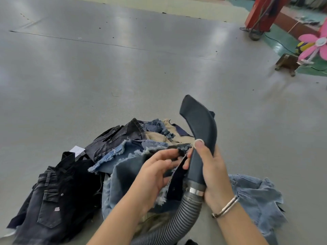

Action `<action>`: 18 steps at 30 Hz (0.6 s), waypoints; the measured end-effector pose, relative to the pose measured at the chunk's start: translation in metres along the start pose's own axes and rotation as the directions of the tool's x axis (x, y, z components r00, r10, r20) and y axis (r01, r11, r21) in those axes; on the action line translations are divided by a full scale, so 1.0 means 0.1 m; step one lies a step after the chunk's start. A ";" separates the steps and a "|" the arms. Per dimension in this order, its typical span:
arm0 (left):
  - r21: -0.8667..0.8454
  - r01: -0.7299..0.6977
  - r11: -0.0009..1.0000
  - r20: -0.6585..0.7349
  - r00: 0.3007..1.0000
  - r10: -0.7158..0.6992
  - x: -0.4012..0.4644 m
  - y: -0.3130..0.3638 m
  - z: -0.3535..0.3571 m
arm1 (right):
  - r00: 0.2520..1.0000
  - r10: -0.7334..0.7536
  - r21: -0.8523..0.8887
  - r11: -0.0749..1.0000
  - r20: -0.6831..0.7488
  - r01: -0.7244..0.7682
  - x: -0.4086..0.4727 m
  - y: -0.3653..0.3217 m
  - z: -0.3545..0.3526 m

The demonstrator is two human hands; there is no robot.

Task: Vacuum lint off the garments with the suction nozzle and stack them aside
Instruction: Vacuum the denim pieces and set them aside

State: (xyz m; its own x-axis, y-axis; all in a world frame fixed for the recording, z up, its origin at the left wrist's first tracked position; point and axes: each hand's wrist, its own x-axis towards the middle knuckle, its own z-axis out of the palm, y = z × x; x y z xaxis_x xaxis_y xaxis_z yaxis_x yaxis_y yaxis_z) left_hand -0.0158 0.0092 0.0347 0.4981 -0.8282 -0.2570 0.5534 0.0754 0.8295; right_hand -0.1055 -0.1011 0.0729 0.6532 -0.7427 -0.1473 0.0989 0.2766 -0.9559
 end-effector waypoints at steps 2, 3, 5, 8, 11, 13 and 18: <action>0.366 -0.072 0.928 -0.117 0.986 0.123 -0.04 0.01 -0.02 | 1.000 0.026 0.038 0.999 -0.004 -0.026 0.02 -0.08 -0.05; 0.577 -0.126 0.807 -0.172 0.947 0.271 -0.05 0.04 -0.06 | 0.999 0.034 0.036 0.999 0.012 -0.035 0.02 -0.11 -0.07; 0.866 -0.215 0.451 -0.081 0.830 0.552 -0.02 0.16 -0.17 | 0.996 0.049 0.011 0.999 0.074 -0.050 0.02 -0.16 -0.12; 0.978 -0.191 0.081 0.133 0.877 0.462 0.12 0.33 -0.33 | 0.981 0.026 0.032 0.999 0.190 -0.032 -0.03 -0.21 -0.12; 0.988 -0.094 0.119 0.071 0.979 0.191 0.30 0.50 -0.42 | 0.960 -0.016 0.088 0.996 0.279 -0.009 -0.06 -0.27 -0.11; 0.971 -0.105 0.216 0.084 0.991 0.102 0.33 0.62 -0.43 | 0.962 -0.031 0.041 0.999 0.270 0.021 -0.04 -0.32 -0.13; 0.848 -0.172 0.502 -0.073 0.899 0.431 0.39 1.14 -0.28 | 0.994 -0.052 -0.097 0.993 0.092 0.061 -0.02 -0.42 -0.22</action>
State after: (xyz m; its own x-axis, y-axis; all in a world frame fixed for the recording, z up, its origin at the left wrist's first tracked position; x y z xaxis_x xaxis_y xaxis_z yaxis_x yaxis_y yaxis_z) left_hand 0.0851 0.0013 0.1060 0.7351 -0.6719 0.0901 -0.3735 -0.2905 0.8810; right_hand -0.1273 -0.1249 0.1080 0.7137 -0.6966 -0.0737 0.0648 0.1704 -0.9832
